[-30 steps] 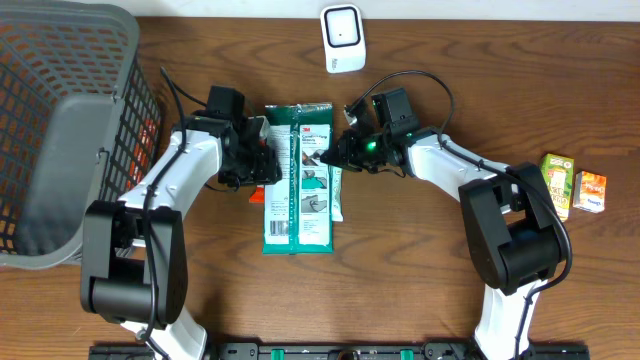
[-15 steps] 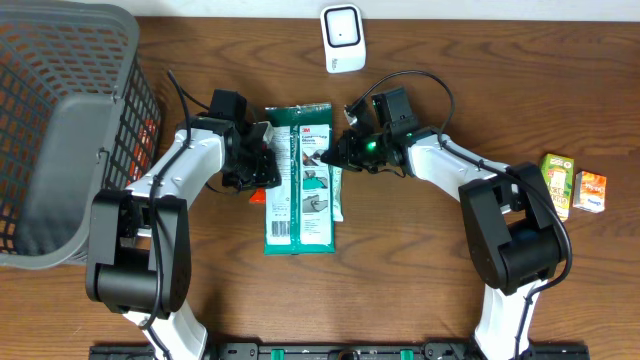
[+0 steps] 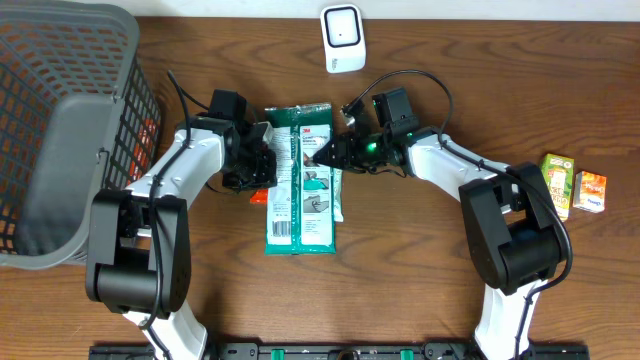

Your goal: Scan the item barcode

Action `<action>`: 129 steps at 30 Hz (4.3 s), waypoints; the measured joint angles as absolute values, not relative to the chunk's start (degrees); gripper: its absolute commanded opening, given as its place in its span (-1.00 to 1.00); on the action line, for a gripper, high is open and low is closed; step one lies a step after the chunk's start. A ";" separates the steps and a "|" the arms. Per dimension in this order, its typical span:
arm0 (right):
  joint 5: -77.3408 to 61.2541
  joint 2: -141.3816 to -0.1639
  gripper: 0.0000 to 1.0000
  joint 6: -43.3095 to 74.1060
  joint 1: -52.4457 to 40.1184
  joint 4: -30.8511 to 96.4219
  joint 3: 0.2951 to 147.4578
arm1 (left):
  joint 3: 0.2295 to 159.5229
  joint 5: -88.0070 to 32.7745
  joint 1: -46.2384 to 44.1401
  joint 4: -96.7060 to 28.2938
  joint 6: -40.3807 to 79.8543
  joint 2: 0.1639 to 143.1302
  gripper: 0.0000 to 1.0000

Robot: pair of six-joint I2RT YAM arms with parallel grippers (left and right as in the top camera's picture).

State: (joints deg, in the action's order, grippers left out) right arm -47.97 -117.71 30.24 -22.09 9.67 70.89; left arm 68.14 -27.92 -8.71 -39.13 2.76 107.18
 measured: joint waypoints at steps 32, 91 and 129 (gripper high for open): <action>-59.77 -117.71 0.26 23.31 -21.17 11.99 70.89 | 68.29 -49.19 -0.56 -39.68 4.69 104.79 -0.86; -74.81 -117.73 -0.57 34.54 -20.12 -7.97 71.26 | 68.31 -59.90 -2.33 -37.69 10.20 104.79 -0.86; -75.70 -117.73 -0.04 15.86 -20.56 12.08 71.42 | 68.34 -69.58 2.96 -41.34 7.03 104.68 -0.86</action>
State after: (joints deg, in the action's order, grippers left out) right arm -75.70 -117.73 15.86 -20.56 12.08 71.42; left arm 68.34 -69.58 2.96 -41.34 7.03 104.68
